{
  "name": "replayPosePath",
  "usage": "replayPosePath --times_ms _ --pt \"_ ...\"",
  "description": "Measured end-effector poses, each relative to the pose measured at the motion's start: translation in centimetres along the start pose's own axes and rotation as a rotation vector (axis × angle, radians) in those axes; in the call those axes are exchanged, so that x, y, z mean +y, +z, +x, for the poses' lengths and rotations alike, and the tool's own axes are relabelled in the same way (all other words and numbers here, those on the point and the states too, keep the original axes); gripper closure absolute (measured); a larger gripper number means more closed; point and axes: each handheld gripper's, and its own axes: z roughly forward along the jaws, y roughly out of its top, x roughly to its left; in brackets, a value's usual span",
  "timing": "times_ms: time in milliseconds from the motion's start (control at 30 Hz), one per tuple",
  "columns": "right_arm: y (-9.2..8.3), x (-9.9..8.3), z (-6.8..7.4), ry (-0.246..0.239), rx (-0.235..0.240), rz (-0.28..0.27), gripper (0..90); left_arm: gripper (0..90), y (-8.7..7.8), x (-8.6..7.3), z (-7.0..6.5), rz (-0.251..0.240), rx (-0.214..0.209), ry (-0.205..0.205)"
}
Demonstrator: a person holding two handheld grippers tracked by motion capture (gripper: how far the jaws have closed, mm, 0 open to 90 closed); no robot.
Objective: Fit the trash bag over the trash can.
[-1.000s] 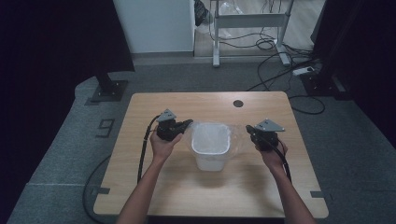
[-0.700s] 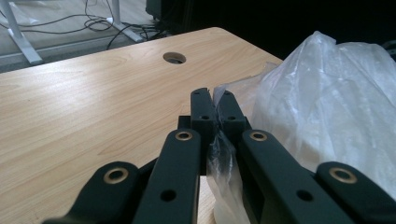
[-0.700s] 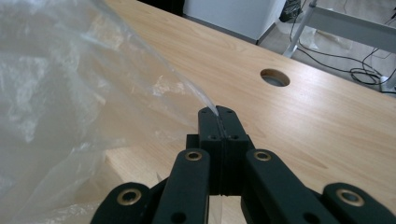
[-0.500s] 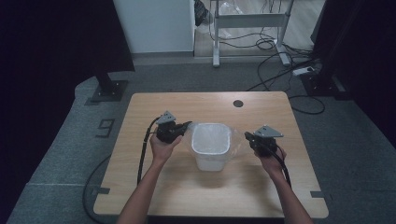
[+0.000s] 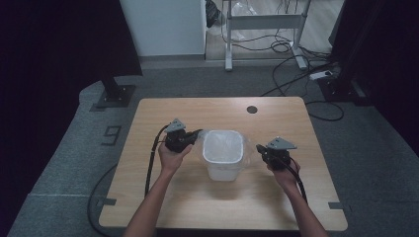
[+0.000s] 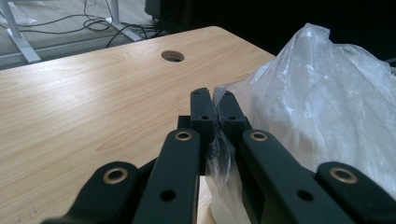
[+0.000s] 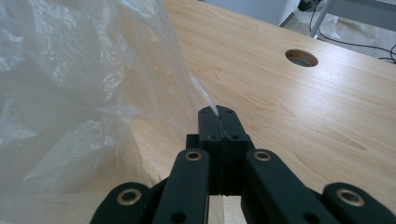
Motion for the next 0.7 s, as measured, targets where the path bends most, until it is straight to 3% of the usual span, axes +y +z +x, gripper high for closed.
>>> replayPosePath --times_ms 33,133,233,400,533,700 --pt "-0.1 0.0 0.0 0.005 -0.001 -0.004 88.5 87.9 0.0 0.0 0.0 0.000 0.001 0.000" --pt "-0.9 0.4 -0.1 0.023 -0.014 -0.038 69.4 87.9 0.0 0.0 0.0 -0.002 0.002 -0.001" --pt "-2.3 1.0 -0.2 0.043 -0.019 -0.086 58.4 87.8 -0.1 0.1 0.0 -0.003 0.004 0.000" --pt "-5.2 1.7 0.2 0.044 0.018 -0.146 51.5 87.7 -0.1 0.1 -0.1 -0.003 0.003 0.000" --pt "-6.7 1.4 1.6 0.001 0.140 -0.164 48.9 87.6 0.0 0.1 -0.1 -0.002 0.002 -0.003" --pt "-7.1 0.7 3.1 -0.054 0.286 -0.168 45.6 87.7 0.1 0.1 -0.2 0.000 0.002 0.001"
